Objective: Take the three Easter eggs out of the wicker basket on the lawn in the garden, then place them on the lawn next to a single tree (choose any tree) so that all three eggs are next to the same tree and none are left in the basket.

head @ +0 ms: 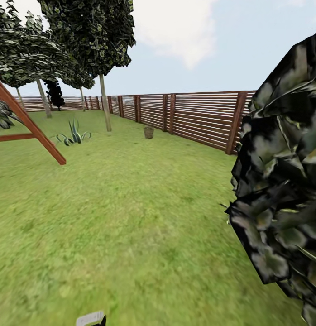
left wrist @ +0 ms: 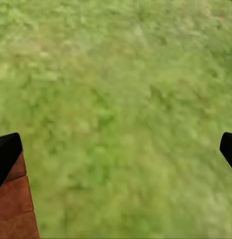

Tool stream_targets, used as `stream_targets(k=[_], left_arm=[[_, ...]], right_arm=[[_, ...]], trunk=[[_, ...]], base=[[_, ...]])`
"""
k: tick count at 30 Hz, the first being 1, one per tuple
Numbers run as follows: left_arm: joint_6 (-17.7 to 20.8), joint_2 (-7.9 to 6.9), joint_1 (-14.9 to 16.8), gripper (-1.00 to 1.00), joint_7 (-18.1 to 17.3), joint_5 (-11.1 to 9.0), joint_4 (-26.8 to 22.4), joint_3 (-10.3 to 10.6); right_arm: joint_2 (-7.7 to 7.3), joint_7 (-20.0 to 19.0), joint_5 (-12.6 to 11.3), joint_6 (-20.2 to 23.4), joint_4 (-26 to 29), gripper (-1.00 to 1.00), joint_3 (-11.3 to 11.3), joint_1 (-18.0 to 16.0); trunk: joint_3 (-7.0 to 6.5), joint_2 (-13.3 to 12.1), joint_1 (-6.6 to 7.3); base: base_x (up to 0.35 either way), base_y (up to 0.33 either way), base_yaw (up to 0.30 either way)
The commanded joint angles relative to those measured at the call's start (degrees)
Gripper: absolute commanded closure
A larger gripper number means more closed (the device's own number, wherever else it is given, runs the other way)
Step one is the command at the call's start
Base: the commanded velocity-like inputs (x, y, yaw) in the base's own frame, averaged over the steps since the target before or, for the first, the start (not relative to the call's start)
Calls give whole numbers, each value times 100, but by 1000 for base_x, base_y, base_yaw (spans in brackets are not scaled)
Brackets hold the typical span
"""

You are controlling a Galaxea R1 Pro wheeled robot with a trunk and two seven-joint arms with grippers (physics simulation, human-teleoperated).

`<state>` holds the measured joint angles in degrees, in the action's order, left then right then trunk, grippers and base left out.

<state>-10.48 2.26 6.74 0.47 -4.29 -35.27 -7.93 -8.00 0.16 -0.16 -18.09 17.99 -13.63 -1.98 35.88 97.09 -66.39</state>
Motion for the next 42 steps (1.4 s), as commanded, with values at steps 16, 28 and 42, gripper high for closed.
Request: stream_targets(k=[16,28,42], left_arm=[[-15,3,3,-100,-3,-46,2,-9],[-15,3,3,-100,-3,-46,2,-15],[-15,3,3,-100,-3,-46,2,-15]], right_arm=[[0,0,-1,-20,-6,-100,-7,-4],[1,2,2,-20,-6,-100,-7,-4],[1,2,7,-20,-6,-100,-7,-4]], trunk=[[5,2,-3],[5,2,-3],[5,2,-3]], base=[[296,-98,0],[305,-13,10],[313,0,259]])
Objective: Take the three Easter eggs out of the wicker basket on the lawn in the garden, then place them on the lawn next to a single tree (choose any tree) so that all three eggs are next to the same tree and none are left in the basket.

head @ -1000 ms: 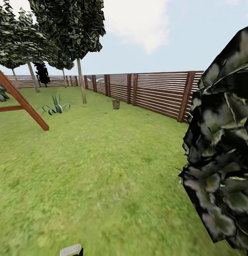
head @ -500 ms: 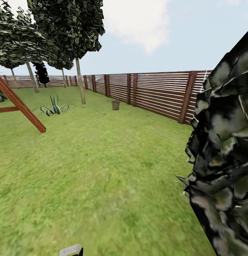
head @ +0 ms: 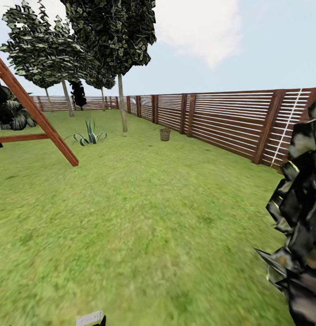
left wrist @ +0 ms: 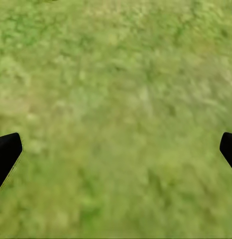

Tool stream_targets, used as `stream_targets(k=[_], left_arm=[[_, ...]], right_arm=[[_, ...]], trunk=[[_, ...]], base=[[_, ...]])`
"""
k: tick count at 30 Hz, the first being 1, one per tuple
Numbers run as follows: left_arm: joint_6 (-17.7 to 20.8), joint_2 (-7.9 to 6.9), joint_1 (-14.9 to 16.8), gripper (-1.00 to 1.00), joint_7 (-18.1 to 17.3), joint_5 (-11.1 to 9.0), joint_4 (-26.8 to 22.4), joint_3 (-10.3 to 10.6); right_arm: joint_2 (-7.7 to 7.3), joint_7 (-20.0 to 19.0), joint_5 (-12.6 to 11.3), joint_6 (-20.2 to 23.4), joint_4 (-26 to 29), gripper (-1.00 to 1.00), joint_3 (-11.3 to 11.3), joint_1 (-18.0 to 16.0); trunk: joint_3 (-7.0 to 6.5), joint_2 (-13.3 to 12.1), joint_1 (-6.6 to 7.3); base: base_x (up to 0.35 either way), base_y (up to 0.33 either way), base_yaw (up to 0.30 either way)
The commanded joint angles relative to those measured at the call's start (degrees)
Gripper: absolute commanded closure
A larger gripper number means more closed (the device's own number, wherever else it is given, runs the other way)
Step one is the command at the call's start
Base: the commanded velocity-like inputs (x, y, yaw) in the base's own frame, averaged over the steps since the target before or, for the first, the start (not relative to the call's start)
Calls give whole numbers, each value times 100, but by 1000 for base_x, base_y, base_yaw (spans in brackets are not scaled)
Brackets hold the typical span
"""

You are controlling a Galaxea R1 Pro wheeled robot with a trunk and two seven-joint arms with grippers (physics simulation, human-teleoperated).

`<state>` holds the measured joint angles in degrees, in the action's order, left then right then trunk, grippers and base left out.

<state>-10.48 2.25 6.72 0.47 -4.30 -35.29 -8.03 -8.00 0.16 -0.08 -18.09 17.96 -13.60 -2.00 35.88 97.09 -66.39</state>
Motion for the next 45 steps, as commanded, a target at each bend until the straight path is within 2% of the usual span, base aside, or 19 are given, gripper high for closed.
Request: stream_targets(k=[1,12,45], left_arm=[[-16,3,5,-100,-4,-45,4,-5],[-16,3,5,-100,-4,-45,4,-5],[-16,3,5,-100,-4,-45,4,-5]], right_arm=[[0,2,-1,-19,-4,-100,-10,-2],[0,2,0,-19,-3,-100,-9,-2],[-39,-7,-36,-18,-3,-100,-12,-2]], trunk=[[5,2,-3],[5,2,-3],[5,2,-3]], base=[[313,0,279],[313,0,228],[313,0,1]])
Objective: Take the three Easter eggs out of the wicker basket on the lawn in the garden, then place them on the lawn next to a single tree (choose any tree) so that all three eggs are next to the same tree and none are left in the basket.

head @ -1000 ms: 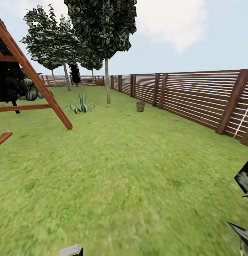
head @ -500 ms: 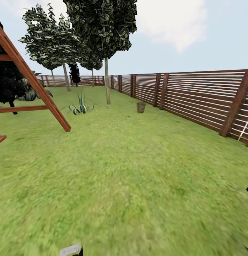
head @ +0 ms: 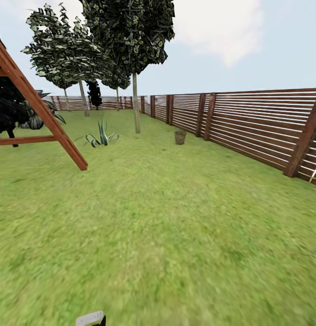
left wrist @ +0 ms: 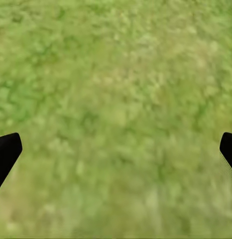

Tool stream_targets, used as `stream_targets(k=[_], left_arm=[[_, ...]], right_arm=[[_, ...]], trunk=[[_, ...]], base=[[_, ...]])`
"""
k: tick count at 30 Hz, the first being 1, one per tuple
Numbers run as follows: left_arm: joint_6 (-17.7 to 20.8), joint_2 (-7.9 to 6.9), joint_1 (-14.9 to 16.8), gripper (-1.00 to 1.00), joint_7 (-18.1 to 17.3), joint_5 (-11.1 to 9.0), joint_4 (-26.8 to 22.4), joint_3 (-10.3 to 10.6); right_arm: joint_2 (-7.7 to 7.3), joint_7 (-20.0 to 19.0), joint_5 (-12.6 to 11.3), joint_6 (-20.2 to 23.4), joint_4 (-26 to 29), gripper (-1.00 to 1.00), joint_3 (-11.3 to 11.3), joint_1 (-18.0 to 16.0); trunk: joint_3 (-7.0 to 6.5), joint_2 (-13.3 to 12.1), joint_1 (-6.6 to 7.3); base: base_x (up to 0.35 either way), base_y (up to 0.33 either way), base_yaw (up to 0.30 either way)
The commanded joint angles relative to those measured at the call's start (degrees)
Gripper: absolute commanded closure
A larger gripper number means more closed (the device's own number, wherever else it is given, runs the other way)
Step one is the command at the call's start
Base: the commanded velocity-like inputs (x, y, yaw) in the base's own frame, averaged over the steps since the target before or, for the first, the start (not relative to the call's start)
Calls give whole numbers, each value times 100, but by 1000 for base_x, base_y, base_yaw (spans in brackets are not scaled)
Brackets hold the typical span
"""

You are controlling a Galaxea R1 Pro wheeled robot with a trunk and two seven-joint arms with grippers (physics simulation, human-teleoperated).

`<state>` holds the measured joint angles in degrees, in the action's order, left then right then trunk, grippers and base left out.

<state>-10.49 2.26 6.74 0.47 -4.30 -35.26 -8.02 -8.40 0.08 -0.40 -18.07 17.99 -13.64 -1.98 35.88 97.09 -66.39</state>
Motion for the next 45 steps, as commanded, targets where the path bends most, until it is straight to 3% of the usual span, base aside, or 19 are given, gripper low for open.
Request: stream_targets(k=[1,19,45], left_arm=[[-15,3,3,-100,-3,-45,2,-6],[-15,3,3,-100,-3,-41,2,-6],[-13,3,3,-100,-3,-36,2,-6]], right_arm=[[1,1,-4,-20,-6,-100,-7,-4],[-12,6,-4,-21,-6,-100,-15,-4],[-13,10,-4,-21,-6,-100,-15,-4]], trunk=[[5,2,-3],[5,2,-3],[5,2,-3]], base=[[314,0,-140],[313,-5,-72],[253,-142,0]])
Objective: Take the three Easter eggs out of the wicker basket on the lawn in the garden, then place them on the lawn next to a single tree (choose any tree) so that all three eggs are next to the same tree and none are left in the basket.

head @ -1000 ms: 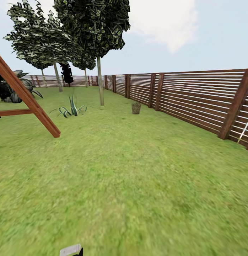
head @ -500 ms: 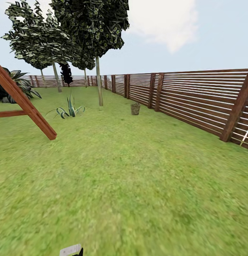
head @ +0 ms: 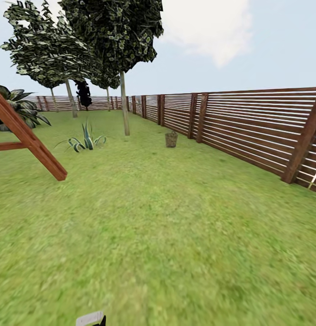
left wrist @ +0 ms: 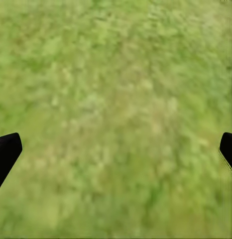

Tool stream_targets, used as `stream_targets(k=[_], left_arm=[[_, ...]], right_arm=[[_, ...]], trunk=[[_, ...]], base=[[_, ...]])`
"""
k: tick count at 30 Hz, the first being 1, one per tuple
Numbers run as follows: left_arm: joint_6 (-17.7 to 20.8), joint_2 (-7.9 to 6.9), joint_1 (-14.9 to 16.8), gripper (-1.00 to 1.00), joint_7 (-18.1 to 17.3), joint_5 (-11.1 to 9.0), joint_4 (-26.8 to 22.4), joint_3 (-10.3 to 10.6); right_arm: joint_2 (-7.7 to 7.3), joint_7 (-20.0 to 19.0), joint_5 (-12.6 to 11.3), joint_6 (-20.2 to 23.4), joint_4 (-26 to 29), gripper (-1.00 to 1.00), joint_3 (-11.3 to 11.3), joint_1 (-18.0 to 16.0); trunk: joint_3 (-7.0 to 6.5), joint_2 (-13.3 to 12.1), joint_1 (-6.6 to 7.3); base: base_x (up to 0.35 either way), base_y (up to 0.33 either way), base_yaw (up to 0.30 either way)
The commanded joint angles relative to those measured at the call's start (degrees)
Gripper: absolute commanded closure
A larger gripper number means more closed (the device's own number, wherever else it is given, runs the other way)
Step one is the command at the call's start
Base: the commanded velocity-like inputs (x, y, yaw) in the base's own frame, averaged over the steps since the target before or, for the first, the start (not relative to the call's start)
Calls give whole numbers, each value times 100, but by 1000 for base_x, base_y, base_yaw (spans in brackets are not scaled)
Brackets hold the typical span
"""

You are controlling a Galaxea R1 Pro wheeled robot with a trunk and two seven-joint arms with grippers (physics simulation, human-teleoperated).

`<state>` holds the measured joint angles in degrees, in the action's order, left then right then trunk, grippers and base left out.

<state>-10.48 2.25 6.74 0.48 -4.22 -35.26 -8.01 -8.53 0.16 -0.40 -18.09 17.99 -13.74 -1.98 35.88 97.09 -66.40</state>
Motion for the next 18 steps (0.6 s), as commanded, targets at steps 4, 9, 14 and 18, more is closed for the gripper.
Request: stream_targets(k=[4,9,14,18], left_arm=[[-15,3,3,-100,-4,-44,1,-8],[-14,3,3,-100,-4,-44,1,-8],[-14,3,3,-100,-4,-44,1,-8],[-10,3,3,-100,-4,-44,1,-8]], right_arm=[[0,1,-4,-20,-6,-100,-6,-4],[5,0,-4,-20,-6,-100,-5,-4],[1,-2,-4,-20,-12,-100,-4,-4],[1,-4,-4,-20,-9,-100,-4,-4]], trunk=[[5,2,-2],[5,2,-2],[5,2,-2],[5,2,-2]], base=[[242,-143,0],[242,-167,0],[242,-184,0],[242,-190,0]])
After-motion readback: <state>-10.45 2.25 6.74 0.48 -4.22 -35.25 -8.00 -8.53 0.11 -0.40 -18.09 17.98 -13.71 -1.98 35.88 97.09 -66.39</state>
